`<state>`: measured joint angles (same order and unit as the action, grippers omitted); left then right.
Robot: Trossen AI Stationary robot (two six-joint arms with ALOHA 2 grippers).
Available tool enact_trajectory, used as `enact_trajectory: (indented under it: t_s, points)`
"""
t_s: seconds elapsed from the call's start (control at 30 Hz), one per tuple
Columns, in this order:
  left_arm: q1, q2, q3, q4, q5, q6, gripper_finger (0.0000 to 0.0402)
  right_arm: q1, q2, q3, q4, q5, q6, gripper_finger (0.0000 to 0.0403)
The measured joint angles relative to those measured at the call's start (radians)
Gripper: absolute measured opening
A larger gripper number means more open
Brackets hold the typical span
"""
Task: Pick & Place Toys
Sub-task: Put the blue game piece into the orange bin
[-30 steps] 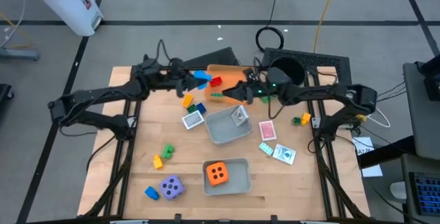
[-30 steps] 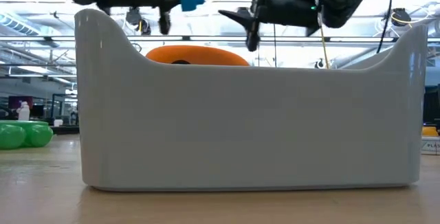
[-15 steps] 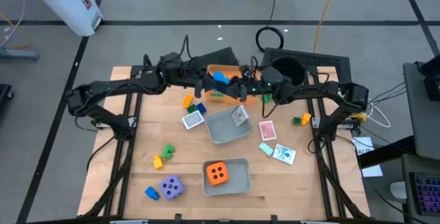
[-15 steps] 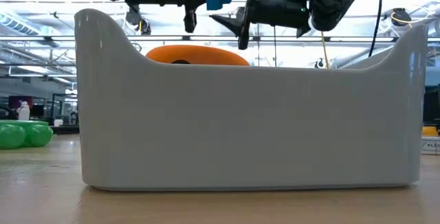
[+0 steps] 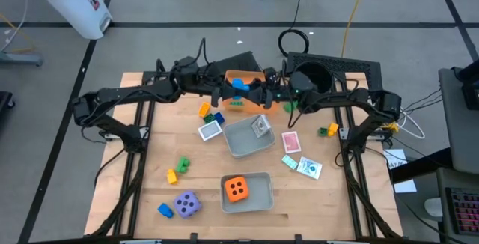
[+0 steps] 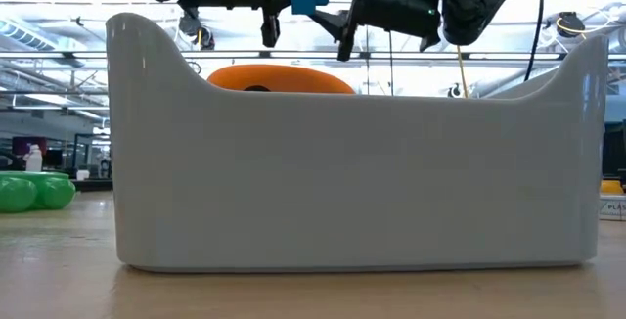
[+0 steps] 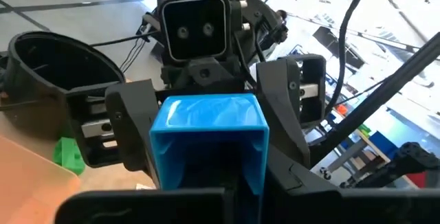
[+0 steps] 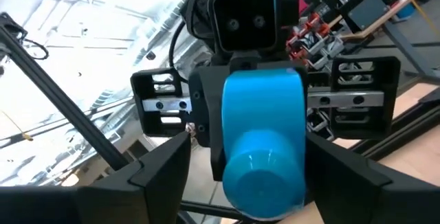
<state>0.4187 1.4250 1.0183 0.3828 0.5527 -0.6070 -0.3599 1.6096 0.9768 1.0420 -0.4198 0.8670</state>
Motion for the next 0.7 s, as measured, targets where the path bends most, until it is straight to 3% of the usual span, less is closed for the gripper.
enact_trajectory:
  t_s: [0.7]
  points:
    - [0.001, 0.000, -0.001, 0.039, -0.065, -0.043, 0.0020, -0.005, -0.002, 0.000, -0.053, -0.028, 0.010, 0.0253]
